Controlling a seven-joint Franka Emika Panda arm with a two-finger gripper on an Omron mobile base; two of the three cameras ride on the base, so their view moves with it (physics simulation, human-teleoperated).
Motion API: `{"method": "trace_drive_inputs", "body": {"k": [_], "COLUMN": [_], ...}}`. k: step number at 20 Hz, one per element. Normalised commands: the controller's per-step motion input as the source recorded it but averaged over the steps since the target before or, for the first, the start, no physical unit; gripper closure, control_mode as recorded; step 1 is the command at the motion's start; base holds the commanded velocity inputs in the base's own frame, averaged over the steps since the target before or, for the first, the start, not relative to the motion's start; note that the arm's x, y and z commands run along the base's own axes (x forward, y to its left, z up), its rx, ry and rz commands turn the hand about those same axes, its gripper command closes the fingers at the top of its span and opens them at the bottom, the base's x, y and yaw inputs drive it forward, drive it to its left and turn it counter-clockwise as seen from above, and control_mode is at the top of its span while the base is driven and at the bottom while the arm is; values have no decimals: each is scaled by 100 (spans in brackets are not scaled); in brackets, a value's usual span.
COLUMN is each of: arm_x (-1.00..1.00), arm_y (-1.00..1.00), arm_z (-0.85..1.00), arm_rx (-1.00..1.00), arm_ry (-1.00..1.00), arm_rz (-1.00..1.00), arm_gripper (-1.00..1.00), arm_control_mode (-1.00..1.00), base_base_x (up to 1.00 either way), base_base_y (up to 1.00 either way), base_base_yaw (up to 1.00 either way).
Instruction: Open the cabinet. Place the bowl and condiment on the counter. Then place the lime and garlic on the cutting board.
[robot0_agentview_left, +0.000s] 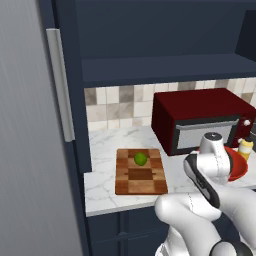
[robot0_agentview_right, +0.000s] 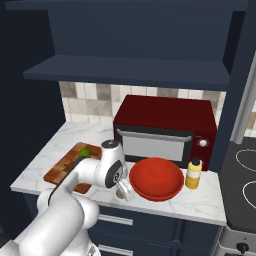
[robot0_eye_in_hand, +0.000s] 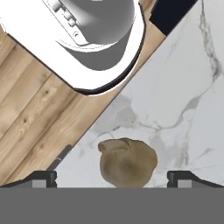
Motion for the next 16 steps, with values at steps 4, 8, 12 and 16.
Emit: {"method": "trace_drive_inputs", "body": {"k": [4, 8, 12, 16], "arm_x": [0, 6, 7, 3], "arm_y": [11, 27, 30, 21], "arm_z": [-26, -14, -19, -36], "arm_rx": [0, 0, 0, 0], "arm_ry": [-4, -4, -3, 0], "arm_rz": [0, 0, 0, 0], "arm_gripper": [-100, -100, -100, -100], "arm_control_mode": [-100, -100, -100, -100], "base_base_x": [0, 0, 0, 0], "base_base_y": [0, 0, 0, 0], "base_base_yaw": [0, 0, 0, 0]}}
